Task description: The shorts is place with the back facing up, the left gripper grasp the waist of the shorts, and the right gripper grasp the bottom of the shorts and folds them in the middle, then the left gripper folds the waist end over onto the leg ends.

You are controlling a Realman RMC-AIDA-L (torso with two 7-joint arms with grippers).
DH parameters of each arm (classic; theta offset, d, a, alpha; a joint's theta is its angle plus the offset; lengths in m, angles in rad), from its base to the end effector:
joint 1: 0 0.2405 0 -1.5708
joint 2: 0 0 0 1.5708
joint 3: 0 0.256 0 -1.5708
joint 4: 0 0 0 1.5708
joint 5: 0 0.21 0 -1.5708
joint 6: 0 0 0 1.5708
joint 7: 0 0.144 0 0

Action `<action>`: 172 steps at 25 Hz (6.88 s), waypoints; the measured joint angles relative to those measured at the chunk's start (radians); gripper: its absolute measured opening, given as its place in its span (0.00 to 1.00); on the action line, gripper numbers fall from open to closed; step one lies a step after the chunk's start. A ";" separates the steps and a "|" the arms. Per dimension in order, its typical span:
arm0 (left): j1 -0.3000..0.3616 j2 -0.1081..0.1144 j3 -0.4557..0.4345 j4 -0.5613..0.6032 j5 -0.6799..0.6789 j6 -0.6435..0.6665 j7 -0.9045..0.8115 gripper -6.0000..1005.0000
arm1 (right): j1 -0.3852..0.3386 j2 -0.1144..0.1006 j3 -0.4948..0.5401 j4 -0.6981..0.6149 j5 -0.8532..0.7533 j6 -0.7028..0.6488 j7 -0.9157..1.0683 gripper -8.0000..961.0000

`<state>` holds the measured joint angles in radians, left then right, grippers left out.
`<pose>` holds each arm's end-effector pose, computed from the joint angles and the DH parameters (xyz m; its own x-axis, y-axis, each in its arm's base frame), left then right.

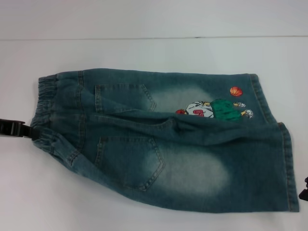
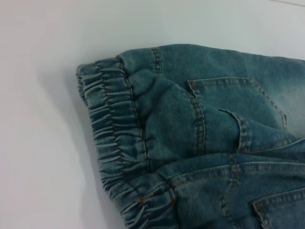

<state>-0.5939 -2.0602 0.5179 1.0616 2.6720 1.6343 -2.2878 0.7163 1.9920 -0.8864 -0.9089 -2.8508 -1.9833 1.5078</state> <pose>-0.3035 0.3406 0.0797 0.3852 0.8949 0.2252 0.8988 -0.3086 -0.3112 0.2712 0.3114 0.0545 0.8591 -0.1967 0.4726 -0.3148 -0.9310 0.1847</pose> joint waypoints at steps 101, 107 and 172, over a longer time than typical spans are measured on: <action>-0.027 -0.001 0.043 -0.038 0.002 -0.004 -0.001 0.03 | 0.068 0.082 -0.175 0.022 -0.032 0.155 0.103 0.34; -0.027 -0.002 0.043 -0.038 0.002 -0.004 -0.001 0.03 | 0.065 0.078 -0.173 0.022 -0.031 0.156 0.097 0.08; 0.087 -0.100 0.013 -0.275 -0.698 -0.696 0.519 0.04 | -0.132 0.097 0.480 0.590 1.118 1.057 -0.756 0.08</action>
<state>-0.5065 -2.1602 0.5304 0.7867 1.9737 0.9379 -1.7693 0.5847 2.0893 -0.4066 -0.3192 -1.7326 -0.9260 0.7520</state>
